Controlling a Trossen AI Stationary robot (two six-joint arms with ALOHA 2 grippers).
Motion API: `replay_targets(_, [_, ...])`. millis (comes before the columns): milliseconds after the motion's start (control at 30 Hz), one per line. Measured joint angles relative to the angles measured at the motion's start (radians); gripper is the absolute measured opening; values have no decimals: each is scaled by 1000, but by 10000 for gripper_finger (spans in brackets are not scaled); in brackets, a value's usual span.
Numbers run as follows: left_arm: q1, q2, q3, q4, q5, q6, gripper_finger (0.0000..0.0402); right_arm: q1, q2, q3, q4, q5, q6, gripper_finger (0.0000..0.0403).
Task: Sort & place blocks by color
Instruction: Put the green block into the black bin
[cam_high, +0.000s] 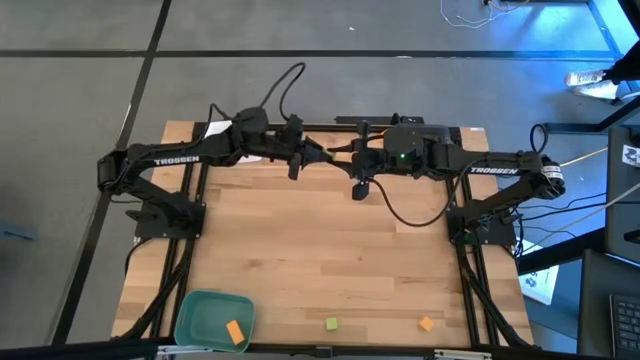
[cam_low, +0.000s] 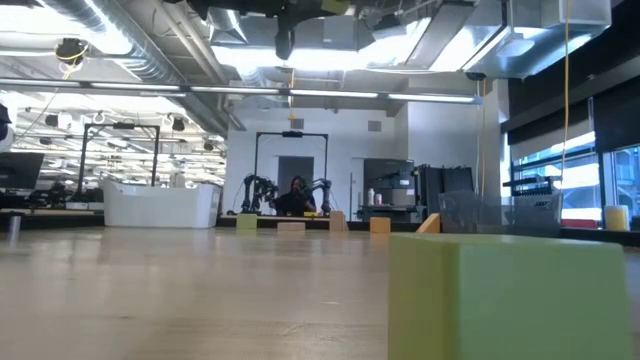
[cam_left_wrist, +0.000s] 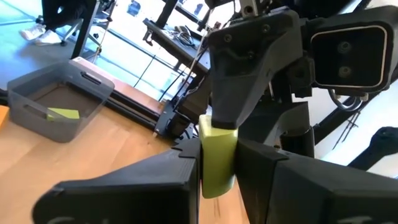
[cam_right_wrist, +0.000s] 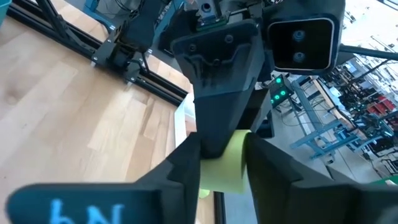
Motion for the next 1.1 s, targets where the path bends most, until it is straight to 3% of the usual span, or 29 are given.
replay_targets(233, [1,0,0,3,-6,1,44,0,0,0,-4,-4,4,73])
replay_targets(567, [0,0,0,4,-18,9,44,1,1,0,-6,-25,3,110])
replay_targets(867, [0,0,0,-3,-22,8,44,1,2,0,-8,-25,1,114])
replay_targets(1100, [2,0,0,-17,-61,13,44,5,4,0,-6,83,0,114])
